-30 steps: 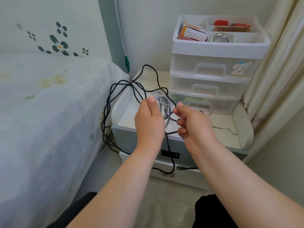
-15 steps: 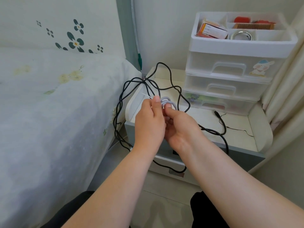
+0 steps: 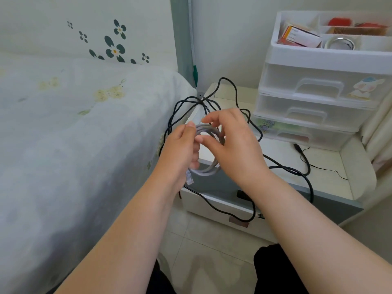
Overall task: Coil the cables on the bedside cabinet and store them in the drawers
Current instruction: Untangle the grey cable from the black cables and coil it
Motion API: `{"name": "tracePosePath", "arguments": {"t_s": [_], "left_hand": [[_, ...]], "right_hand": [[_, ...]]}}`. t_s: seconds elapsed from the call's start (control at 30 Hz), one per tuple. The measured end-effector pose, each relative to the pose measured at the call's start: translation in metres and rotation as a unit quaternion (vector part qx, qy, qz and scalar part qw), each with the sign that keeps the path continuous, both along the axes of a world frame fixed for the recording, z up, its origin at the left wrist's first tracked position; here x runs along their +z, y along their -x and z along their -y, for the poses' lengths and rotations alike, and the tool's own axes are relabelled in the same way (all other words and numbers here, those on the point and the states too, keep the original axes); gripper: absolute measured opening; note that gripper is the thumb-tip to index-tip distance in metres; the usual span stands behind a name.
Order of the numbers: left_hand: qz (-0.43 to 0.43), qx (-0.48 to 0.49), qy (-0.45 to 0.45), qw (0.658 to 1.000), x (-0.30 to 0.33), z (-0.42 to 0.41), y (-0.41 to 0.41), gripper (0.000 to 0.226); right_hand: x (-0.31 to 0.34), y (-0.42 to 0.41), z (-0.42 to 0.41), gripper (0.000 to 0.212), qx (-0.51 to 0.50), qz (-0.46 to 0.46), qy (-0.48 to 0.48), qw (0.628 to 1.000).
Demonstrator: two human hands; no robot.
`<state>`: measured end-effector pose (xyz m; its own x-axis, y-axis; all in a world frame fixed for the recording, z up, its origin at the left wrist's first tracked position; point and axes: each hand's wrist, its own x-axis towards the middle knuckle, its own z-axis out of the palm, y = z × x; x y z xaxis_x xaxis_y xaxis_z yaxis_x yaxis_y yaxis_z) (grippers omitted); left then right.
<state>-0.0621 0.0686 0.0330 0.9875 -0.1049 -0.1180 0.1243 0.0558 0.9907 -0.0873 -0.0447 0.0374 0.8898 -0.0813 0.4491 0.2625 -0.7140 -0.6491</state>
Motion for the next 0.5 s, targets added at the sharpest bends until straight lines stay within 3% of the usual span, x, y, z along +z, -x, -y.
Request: {"name": "tracePosePath", "arguments": {"t_s": [0.1,0.27,0.5], "left_hand": [[-0.035,-0.044,0.026,0.998,0.002,-0.006,-0.001,0.032],[-0.056,-0.084,0.013,0.995,0.002,-0.009,0.000,0.034],[-0.109,-0.092,0.087,0.986,0.004,-0.009,0.000,0.038]], "right_hand": [[-0.002,-0.008,0.010,0.024,0.050,0.061,0.094,0.992],[-0.003,-0.010,0.014,0.014,0.084,0.127,0.141,0.978],[-0.008,-0.007,0.004,0.007,0.083,0.151,0.164,0.971]]}}
